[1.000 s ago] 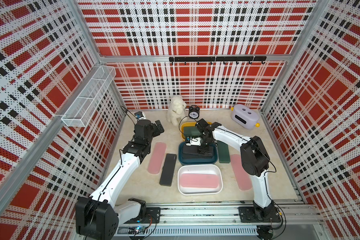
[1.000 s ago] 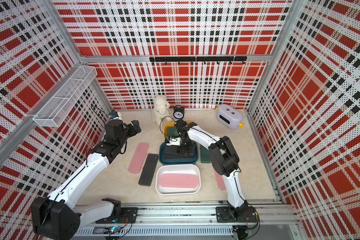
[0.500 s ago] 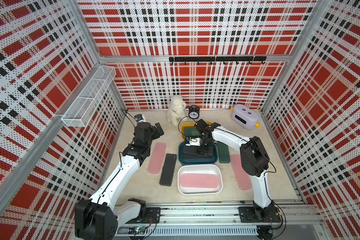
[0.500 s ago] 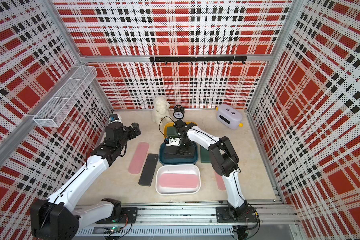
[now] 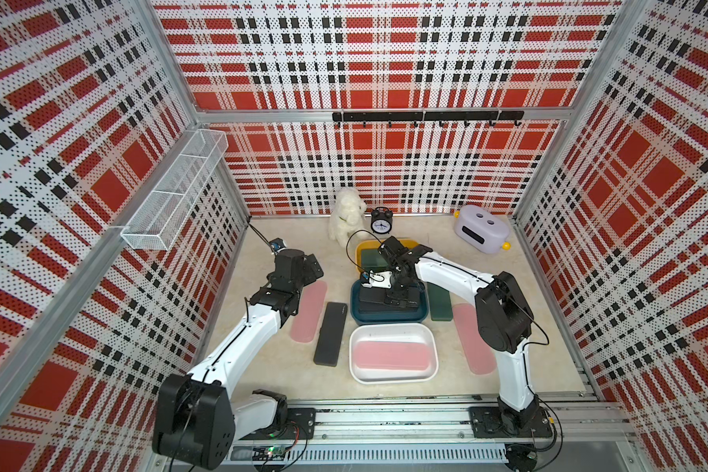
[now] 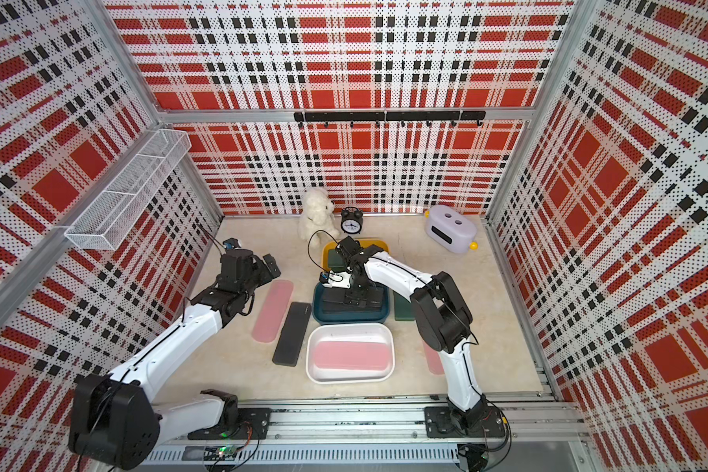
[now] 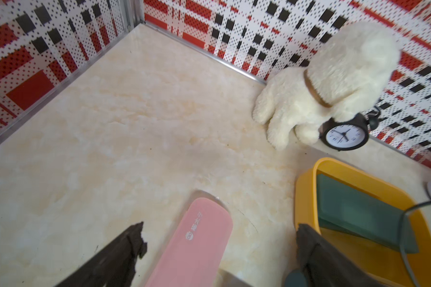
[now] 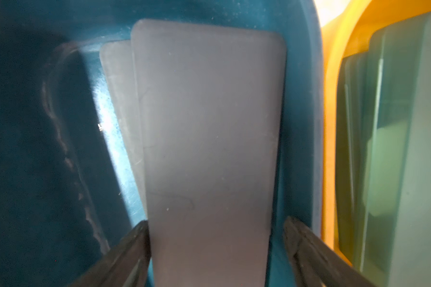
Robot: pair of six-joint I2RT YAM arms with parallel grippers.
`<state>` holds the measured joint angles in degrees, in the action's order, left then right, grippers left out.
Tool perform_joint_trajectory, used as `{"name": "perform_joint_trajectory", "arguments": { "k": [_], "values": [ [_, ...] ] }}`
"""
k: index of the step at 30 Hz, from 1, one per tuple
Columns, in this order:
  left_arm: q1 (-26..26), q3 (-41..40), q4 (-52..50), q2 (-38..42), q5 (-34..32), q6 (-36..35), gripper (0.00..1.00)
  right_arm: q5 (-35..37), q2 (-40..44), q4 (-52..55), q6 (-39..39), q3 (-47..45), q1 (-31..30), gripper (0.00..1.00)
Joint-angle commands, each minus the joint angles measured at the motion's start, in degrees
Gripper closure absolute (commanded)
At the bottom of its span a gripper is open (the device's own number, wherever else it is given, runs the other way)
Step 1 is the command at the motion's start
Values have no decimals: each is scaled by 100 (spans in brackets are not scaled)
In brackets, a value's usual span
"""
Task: Place the pencil cases by color into the storage box
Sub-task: Place the pencil case at the storage box.
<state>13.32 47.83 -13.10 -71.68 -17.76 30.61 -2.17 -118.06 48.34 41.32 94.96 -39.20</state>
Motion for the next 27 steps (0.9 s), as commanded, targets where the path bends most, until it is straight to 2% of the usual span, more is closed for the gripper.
{"name": "perform_joint_trajectory", "arguments": {
  "k": [1,9,18,22,27],
  "values": [
    [32,-118,-224,-339,-125,-21,1,73,426,-96,-80,-106,-80,11],
    [30,262,-511,-1213,152,-827,1,123,1062,-252,-258,-476,-88,10],
    [25,1299,-1807,-2149,312,-1748,1,244,1550,-563,-493,-1113,-88,9],
    [27,1507,-2347,-2605,456,-2169,1,225,1695,-682,-494,-1330,-64,8],
    [-47,1545,-2456,-2755,726,-2468,1,200,1896,-820,-478,-1581,-2,7]
  ]
}}
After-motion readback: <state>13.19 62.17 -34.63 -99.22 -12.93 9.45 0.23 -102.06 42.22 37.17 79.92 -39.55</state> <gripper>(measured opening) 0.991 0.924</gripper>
